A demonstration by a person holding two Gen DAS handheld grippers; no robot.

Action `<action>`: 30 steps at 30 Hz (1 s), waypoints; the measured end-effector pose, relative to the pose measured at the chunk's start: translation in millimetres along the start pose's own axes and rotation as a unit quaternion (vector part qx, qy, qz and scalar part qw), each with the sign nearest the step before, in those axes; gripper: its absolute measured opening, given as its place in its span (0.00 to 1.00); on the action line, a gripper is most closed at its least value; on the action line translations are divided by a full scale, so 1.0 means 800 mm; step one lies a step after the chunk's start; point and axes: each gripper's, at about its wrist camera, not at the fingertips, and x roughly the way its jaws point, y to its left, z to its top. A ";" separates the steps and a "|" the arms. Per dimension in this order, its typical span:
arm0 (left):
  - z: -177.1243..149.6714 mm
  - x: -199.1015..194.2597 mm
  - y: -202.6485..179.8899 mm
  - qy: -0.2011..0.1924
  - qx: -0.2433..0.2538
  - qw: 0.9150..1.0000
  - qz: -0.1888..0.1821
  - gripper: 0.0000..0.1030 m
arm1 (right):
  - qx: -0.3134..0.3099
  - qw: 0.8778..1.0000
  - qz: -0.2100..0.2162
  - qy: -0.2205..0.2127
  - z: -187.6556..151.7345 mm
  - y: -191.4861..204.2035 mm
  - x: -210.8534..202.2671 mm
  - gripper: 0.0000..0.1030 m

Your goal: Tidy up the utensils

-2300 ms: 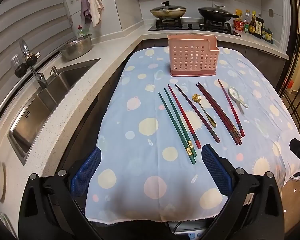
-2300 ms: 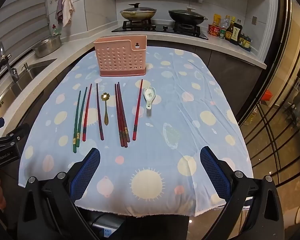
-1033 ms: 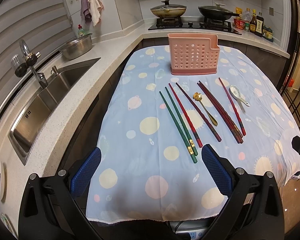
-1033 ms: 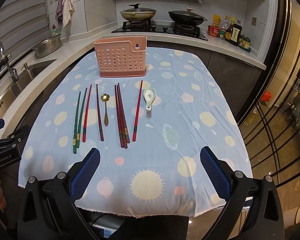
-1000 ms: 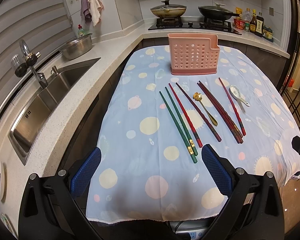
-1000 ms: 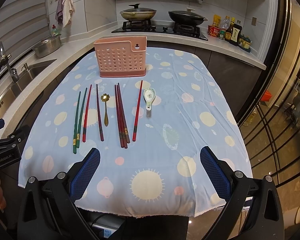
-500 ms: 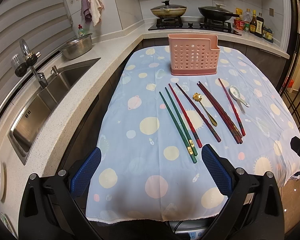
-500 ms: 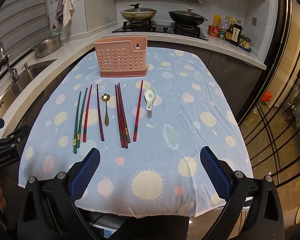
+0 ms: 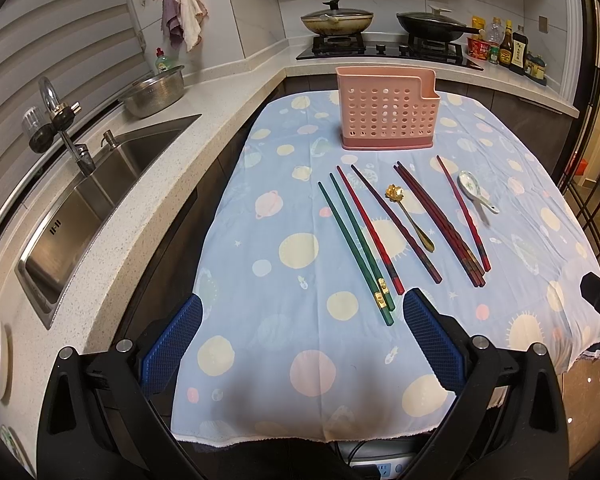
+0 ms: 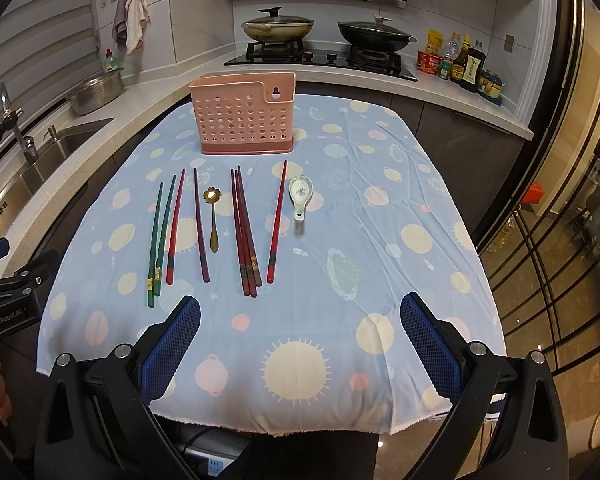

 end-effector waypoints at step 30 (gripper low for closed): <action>-0.001 0.001 0.000 0.002 -0.001 1.000 0.000 0.93 | 0.000 1.000 -0.002 0.001 -0.003 0.002 0.003 0.93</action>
